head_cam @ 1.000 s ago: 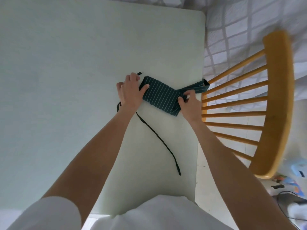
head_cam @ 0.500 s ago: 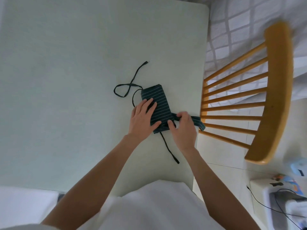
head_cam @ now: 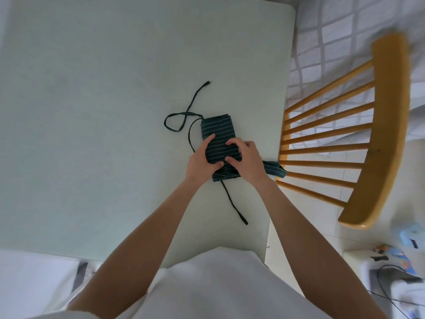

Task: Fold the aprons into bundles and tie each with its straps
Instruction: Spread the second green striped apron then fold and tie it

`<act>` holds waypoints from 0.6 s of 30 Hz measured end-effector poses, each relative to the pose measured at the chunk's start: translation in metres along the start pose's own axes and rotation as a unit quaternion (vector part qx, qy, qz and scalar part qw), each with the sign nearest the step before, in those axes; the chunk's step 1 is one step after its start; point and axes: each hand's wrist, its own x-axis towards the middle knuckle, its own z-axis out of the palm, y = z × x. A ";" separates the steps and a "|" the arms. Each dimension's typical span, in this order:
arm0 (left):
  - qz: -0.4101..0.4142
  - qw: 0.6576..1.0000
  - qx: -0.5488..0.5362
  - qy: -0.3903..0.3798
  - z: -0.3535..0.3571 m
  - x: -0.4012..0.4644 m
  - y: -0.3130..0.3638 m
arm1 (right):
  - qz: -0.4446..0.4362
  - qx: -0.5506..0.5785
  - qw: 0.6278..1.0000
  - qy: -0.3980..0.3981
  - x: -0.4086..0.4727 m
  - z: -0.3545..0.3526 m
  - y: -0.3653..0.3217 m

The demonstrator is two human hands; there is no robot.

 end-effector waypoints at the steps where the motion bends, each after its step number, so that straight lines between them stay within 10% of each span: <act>1: -0.006 0.999 -0.044 -0.006 -0.001 0.001 0.001 | 0.001 0.016 1.000 -0.008 0.000 -0.002 0.000; 7: 0.094 0.989 -0.114 -0.026 -0.014 -0.012 0.010 | 0.016 0.226 0.972 -0.056 -0.005 -0.028 -0.007; 12: 0.156 0.975 0.154 0.037 -0.012 -0.007 0.017 | -0.087 -0.057 0.992 0.077 -0.011 -0.026 -0.008; 18: 0.235 0.914 0.321 0.083 -0.005 -0.013 0.007 | -0.131 -0.305 0.929 0.165 -0.033 -0.015 0.007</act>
